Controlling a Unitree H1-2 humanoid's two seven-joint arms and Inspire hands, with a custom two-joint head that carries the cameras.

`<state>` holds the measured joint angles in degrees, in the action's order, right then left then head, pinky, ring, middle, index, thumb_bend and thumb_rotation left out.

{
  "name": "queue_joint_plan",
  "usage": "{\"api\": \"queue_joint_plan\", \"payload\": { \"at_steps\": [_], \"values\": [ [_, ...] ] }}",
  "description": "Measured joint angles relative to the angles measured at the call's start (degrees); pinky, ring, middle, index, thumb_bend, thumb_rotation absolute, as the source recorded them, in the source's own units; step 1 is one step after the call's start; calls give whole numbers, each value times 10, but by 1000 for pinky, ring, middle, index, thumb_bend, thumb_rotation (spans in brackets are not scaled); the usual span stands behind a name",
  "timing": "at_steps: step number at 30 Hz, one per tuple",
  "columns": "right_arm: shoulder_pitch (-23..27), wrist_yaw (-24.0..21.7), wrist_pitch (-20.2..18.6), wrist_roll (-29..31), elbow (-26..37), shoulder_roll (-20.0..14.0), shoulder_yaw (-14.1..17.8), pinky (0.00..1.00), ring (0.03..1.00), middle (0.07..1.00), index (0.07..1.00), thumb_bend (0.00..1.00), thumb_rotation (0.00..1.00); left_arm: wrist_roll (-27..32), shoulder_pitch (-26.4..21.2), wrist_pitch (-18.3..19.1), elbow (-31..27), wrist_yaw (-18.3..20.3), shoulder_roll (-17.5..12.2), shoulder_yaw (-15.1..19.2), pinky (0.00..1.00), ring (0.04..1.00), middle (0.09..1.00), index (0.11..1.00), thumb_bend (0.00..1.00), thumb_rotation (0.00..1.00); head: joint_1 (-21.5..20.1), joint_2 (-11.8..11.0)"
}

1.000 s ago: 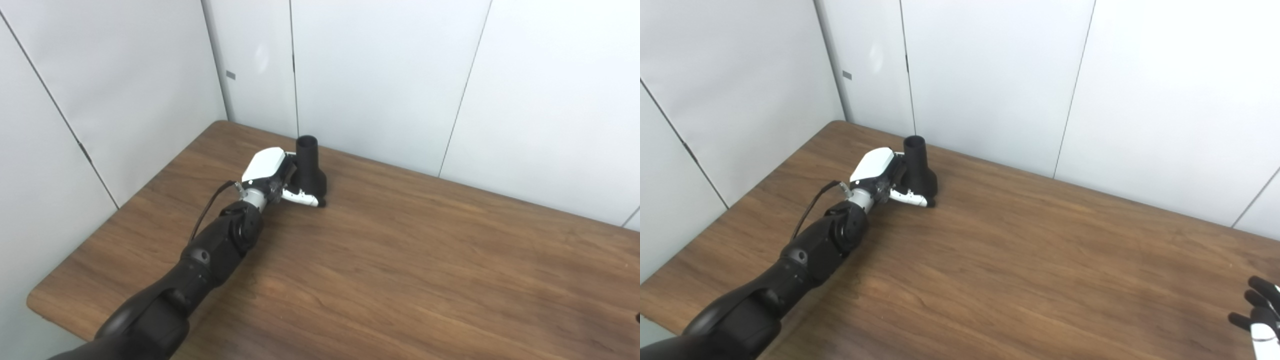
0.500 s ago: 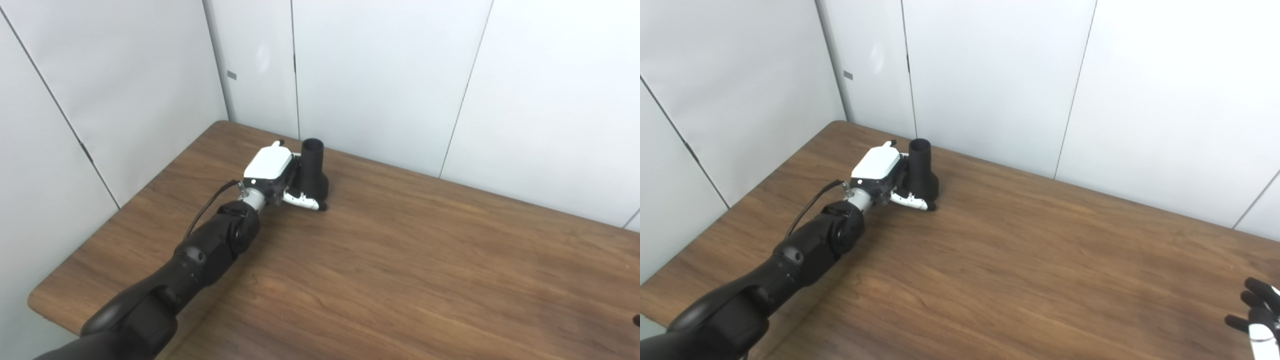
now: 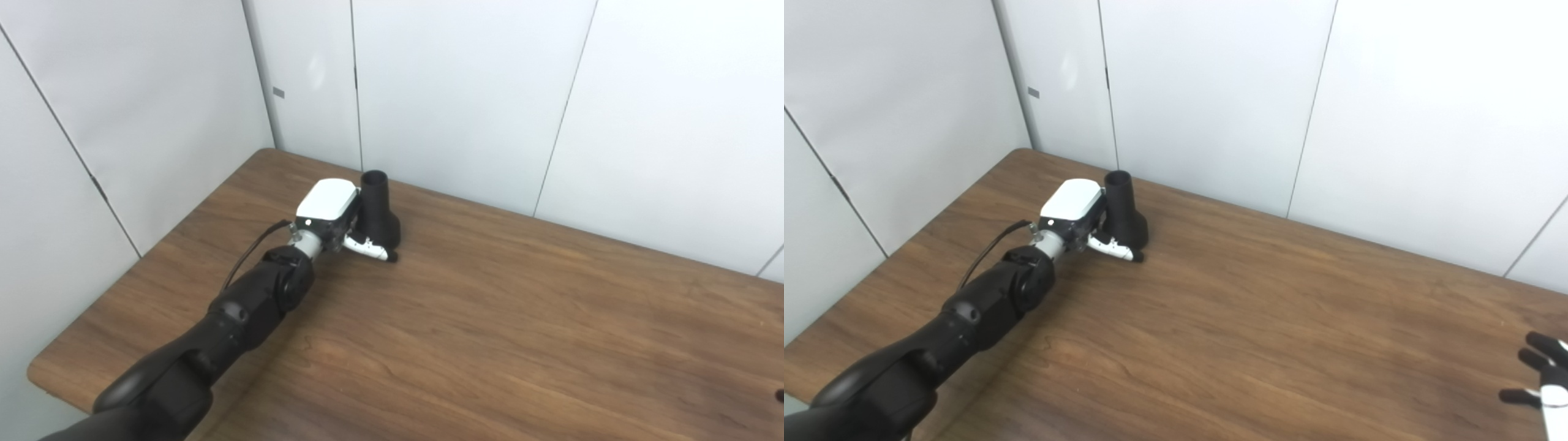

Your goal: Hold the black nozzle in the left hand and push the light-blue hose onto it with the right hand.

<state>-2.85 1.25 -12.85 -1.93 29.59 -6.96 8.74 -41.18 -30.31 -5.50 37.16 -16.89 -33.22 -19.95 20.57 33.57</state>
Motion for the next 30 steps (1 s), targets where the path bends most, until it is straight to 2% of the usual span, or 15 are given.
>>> {"api": "queue_joint_plan", "payload": {
  "at_steps": [3, 7, 8, 13, 15, 19, 25, 30],
  "values": [
    [8, 5, -4, 1, 9, 0, 5, 412, 730, 758, 660, 35, 671, 4, 1, -3, -2, -1, 1, 1, 152, 192, 472, 487, 526, 0, -7, 5],
    [10, 7, -7, -11, 13, -5, 14, 329, 723, 753, 647, 6, 704, 15, 3, -13, -8, 8, 1, 3, 243, 288, 477, 488, 523, 0, -18, 7],
    [10, 8, -8, -15, 13, -10, 19, 326, 716, 751, 647, 2, 707, 20, 4, -13, -14, 14, 1, 3, 253, 302, 449, 511, 519, 0, -25, 7],
    [10, 13, -12, -29, 20, -44, 60, 392, 709, 761, 681, 0, 774, 28, 9, -29, -18, 16, 4, 4, 158, 198, 471, 488, 523, 0, -39, 7],
    [12, 18, -12, -23, 20, -52, 79, 396, 706, 759, 680, 0, 782, 25, 12, -30, -25, 16, 4, 2, 155, 198, 471, 488, 523, 0, -44, 6],
    [23, 20, -18, -9, 21, -64, 103, 388, 699, 756, 682, 0, 798, 25, 17, -31, -37, 19, 7, -1, 206, 255, 474, 488, 523, 0, -62, 6],
    [35, 25, -21, -1, 22, -76, 127, 367, 702, 767, 687, 0, 811, 20, 16, -55, -37, 14, 9, -17, 154, 196, 471, 488, 523, 0, -85, 6],
    [37, 35, -24, -14, 24, -77, 137, 387, 730, 778, 712, 1, 870, 6, 15, -66, -43, 11, 11, -34, 163, 218, 473, 487, 524, 0, -98, 8]
  ]
}}
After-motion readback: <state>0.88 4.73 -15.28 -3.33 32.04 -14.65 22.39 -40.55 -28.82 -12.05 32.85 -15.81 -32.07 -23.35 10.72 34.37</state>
